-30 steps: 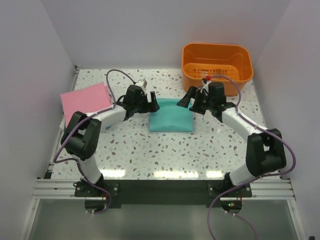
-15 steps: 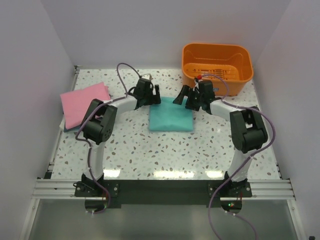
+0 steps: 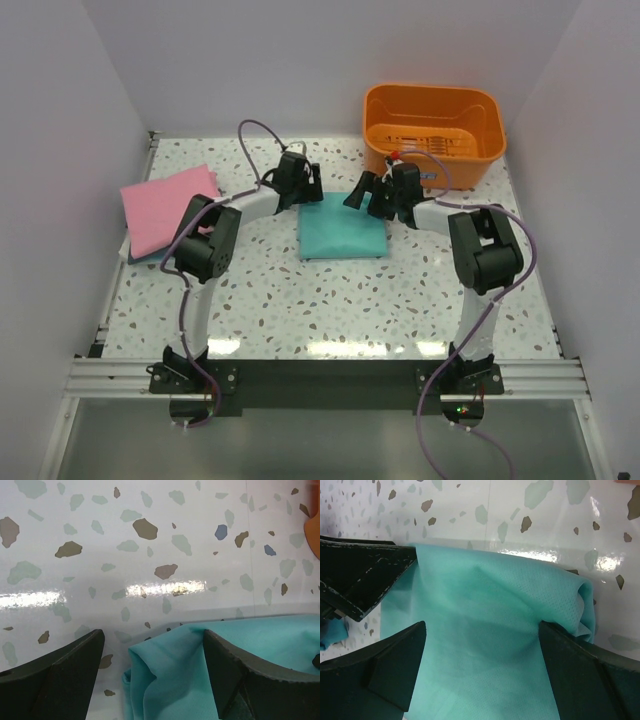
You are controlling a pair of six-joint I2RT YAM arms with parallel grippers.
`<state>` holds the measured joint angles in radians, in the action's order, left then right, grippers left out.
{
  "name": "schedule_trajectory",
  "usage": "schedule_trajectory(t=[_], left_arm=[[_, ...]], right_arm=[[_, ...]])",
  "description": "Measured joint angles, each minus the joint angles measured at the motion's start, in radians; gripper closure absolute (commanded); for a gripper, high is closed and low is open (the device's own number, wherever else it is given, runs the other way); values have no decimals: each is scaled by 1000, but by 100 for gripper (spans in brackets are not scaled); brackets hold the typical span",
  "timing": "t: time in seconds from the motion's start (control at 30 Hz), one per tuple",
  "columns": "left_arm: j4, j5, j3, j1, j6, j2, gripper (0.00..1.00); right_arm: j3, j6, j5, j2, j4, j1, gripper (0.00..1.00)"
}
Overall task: Fold and stack the t-shirts
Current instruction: Fold the tshirt, then neatly place the folded tshirt to the corner
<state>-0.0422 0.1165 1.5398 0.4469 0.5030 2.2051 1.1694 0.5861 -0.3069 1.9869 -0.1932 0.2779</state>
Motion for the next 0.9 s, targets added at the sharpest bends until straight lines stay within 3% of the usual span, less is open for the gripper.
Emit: schedule_trajectory(t=[0.17, 0.27, 0.43, 0.6, 0.73, 0.9], left_arm=[[0, -24, -7, 0, -5, -12, 0], [-13, -43, -66, 0, -7, -62, 0], [-46, -66, -215, 11, -7, -182, 0], [-32, -65, -342, 48, -8, -267, 0], [-25, -57, -343, 67, -9, -264, 9], [-34, -3, -284, 88, -15, -213, 38]], right_arm=[[-3, -15, 4, -22, 24, 9, 1], [-13, -46, 13, -86, 88, 26, 1], [-68, -102, 55, -321, 139, 106, 1], [-222, -108, 68, -590, 138, 158, 1], [-388, -100, 113, -801, 180, 144, 1], [-500, -89, 189, -1091, 331, 142, 1]])
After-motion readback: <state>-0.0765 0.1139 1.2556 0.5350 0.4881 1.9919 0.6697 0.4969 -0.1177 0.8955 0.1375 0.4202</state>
